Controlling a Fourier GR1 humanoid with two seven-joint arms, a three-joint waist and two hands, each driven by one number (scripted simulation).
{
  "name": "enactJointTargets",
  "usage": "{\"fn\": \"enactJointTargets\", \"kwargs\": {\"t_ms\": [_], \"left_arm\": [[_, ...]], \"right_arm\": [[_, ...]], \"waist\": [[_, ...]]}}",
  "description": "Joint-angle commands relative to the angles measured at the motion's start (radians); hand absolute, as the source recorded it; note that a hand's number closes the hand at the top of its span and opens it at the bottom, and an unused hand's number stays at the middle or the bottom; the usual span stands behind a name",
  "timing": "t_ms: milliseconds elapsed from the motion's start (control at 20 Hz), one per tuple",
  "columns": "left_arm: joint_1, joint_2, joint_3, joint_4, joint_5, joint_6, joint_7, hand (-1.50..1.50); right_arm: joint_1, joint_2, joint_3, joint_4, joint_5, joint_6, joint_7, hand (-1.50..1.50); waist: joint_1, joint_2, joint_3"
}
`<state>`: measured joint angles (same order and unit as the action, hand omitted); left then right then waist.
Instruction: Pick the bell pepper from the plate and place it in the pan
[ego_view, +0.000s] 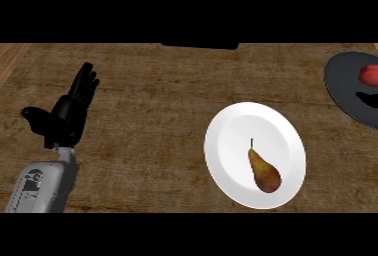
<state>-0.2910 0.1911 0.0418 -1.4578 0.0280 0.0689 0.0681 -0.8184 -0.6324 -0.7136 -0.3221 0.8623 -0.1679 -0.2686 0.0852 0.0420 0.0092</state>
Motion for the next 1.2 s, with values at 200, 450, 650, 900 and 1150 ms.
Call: {"fn": "enactJointTargets", "kwargs": {"t_ms": [200, 450, 650, 900, 1150], "left_arm": [[0.03, 0.005, 0.004, -0.02, 0.013, -0.019, -0.012, 0.0], [0.053, -0.011, 0.008, 0.01, -0.002, 0.006, -0.03, 0.0], [0.006, -0.016, 0.011, 0.036, -0.012, 0.024, -0.008, 0.0], [0.025, 0.01, 0.021, -0.034, 0.001, 0.01, 0.051, 0.0], [0.062, 0.007, 0.039, -0.014, -0.004, 0.015, 0.004, 0.0]], "right_arm": [[0.01, -0.029, -0.046, 0.103, -0.052, 0.09, -0.111, -1.5], [0.016, -0.037, -0.164, 0.09, -0.18, 0.093, -0.25, -1.5], [0.02, -0.06, -0.249, 0.101, -0.279, 0.162, -0.308, -1.5], [0.066, -0.133, -0.273, 0.145, -0.337, 0.39, -0.32, -1.5], [0.244, -0.194, -0.282, 0.117, -0.397, 0.608, -0.468, -1.5]], "waist": [[0.01, -0.001, 0.001], [-0.02, -0.01, 0.0], [-0.049, -0.018, -0.002], [-0.054, -0.03, -0.005], [-0.088, -0.042, -0.008]]}}
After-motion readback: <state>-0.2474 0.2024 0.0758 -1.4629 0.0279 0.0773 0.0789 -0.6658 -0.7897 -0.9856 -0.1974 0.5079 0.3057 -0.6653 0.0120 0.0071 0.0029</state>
